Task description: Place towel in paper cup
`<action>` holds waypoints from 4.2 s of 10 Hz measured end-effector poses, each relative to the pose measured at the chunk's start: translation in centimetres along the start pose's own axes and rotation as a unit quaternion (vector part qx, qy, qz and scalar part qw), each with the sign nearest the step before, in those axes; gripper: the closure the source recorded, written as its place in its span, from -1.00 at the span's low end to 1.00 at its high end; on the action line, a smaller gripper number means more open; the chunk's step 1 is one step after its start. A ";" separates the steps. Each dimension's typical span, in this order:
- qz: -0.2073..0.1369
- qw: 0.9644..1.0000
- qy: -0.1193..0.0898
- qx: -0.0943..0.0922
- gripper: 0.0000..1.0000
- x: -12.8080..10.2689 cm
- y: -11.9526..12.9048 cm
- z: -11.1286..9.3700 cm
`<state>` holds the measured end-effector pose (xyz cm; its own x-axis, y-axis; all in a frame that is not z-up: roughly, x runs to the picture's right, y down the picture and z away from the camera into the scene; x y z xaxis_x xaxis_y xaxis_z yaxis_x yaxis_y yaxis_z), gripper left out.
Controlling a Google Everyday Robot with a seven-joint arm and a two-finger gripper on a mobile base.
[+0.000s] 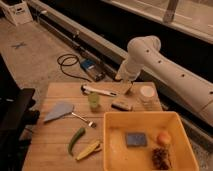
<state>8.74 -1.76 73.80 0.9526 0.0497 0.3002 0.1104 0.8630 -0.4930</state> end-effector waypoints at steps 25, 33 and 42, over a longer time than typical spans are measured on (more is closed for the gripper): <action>-0.293 0.954 0.009 -0.054 -0.23 -23.9 4.2 13.5; -0.304 0.951 -0.052 -0.035 -0.23 -28.6 2.7 19.7; -0.338 0.931 -0.121 -0.069 -0.23 -31.0 0.8 28.3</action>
<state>-28.79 11.58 87.23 0.5616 -0.3554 0.7472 0.7132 0.6658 -0.2193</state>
